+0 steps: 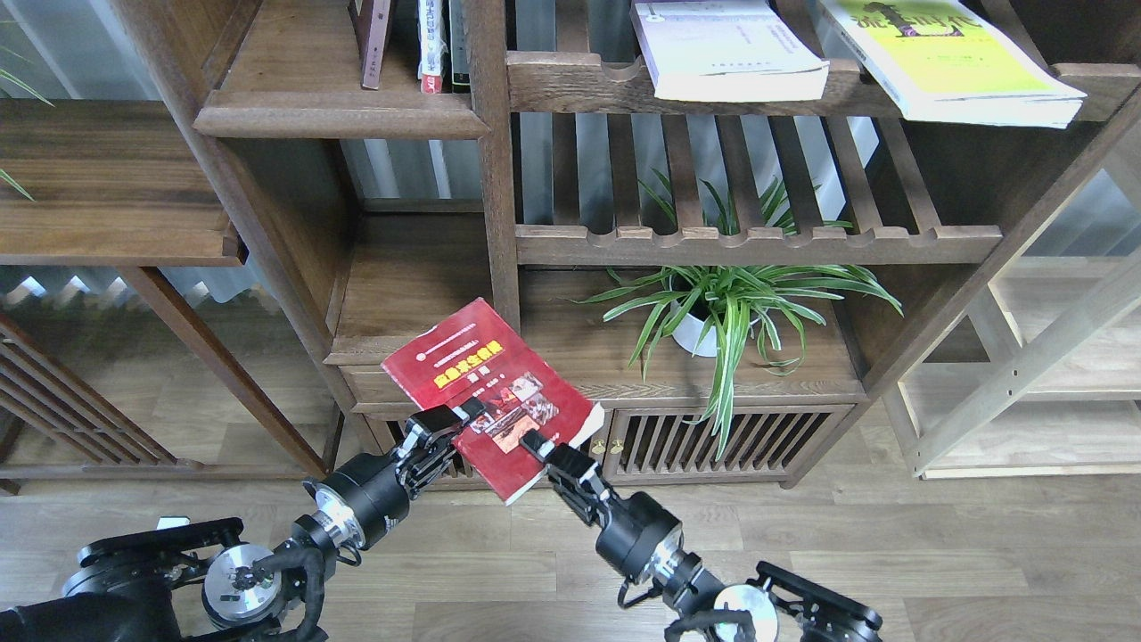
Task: Organize books on shelf
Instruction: 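Pass the red book from the right gripper to the left gripper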
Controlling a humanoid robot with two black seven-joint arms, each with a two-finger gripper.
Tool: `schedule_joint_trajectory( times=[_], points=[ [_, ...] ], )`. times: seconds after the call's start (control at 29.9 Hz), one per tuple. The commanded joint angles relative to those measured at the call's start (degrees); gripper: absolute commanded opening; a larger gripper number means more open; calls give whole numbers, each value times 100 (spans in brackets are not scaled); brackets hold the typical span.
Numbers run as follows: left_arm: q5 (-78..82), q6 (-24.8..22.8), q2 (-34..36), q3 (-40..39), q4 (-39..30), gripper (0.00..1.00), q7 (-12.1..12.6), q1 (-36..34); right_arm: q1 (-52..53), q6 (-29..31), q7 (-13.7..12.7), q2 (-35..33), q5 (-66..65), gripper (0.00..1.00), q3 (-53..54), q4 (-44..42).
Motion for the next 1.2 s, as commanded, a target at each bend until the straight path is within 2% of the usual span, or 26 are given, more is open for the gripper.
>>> schedule_joint_trajectory(
  times=[0.0,0.2,0.57,0.67,0.87,0.94,0.97,1.1,1.17],
  points=[
    [-2,0,5,-7,7,19,-2,5,-95,0,-1,0,-59,30,9,-2],
    [-2,0,5,-7,16,13,-2,57,-68,0,-1,0,-67,28,9,-2],
    [34,0,13,-7,-10,13,7,145,46,0,-1,0,-76,28,80,-2],
    [69,0,22,-7,-10,13,7,146,99,0,-1,0,-59,21,97,-2],
    [69,0,48,-7,-45,12,7,154,125,0,-1,0,-59,19,97,-2],
    [69,0,57,-7,-54,12,7,163,134,0,-1,0,-76,28,97,-20],
    [69,0,66,-7,-54,12,7,163,160,0,-10,0,-94,36,97,-20],
    [69,0,110,-7,-54,11,7,181,178,0,-10,0,-190,74,158,-29],
    [69,0,119,-7,-54,10,7,207,178,0,-10,0,-217,82,272,-29]
  ],
)
